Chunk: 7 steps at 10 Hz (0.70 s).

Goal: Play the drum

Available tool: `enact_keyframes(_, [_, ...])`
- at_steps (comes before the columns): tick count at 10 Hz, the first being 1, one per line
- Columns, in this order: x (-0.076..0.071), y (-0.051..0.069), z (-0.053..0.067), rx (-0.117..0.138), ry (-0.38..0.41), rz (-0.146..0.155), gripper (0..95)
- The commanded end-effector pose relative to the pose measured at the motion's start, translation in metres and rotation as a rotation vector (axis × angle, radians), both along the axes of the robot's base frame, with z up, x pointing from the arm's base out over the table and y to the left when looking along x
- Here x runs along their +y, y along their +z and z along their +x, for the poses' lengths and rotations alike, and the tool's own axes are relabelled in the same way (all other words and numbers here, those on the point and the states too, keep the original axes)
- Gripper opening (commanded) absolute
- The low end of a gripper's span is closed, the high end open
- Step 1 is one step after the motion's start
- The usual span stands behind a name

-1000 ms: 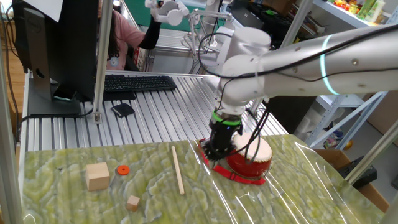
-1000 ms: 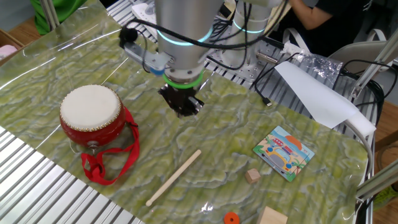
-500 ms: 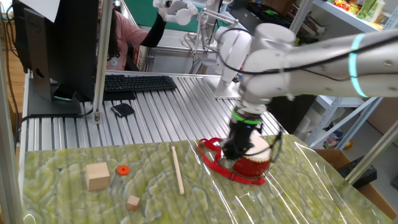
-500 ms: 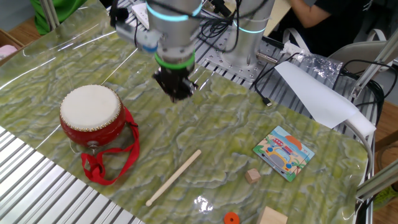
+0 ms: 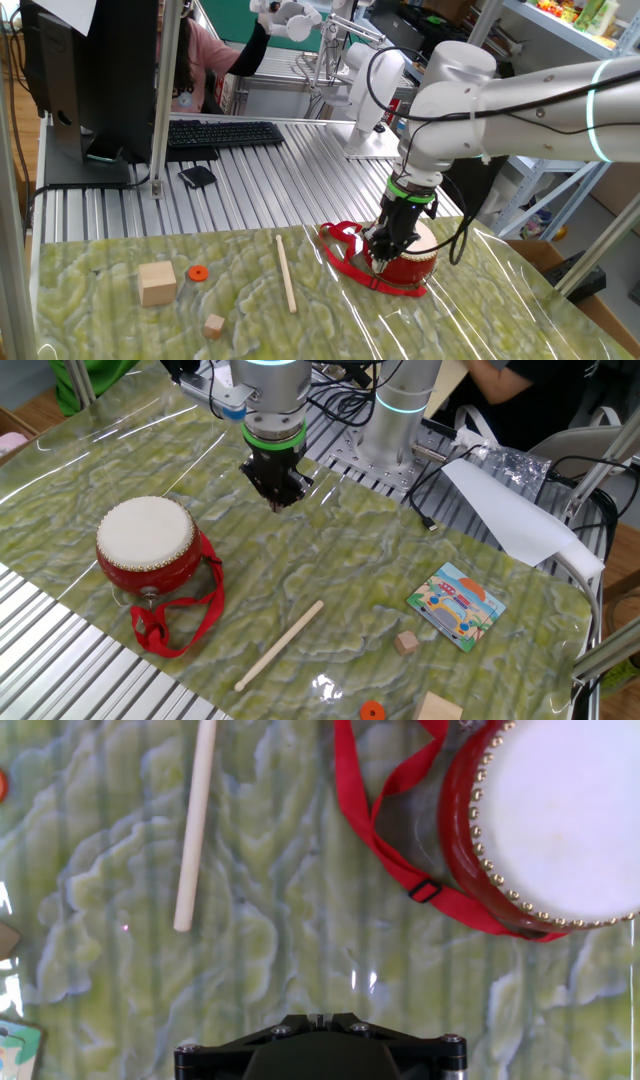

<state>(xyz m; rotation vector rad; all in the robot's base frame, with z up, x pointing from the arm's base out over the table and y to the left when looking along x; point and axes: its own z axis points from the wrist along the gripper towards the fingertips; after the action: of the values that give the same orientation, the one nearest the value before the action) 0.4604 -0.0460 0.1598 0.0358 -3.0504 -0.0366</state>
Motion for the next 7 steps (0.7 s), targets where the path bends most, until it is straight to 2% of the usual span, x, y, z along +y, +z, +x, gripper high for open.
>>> enact_keyframes(1, [0.0006,0.0005,-0.0001,-0.023,-0.054,-0.004,0.0])
enact_keyframes(3, [0.0009,0.0003,-0.0004,-0.016,-0.122,-0.014,0.0])
enact_keyframes(4, [0.001,0.0002,-0.0005,-0.003,-0.178,-0.02,0.0])
enact_keyframes(5, [0.0011,0.0002,-0.0005,0.023,-0.203,-0.011,0.0])
enact_keyframes(6, [0.0011,0.0002,-0.0005,0.037,-0.219,-0.01,0.0])
enact_keyframes(7, [0.0011,0.0002,-0.0005,0.036,-0.218,-0.01,0.0])
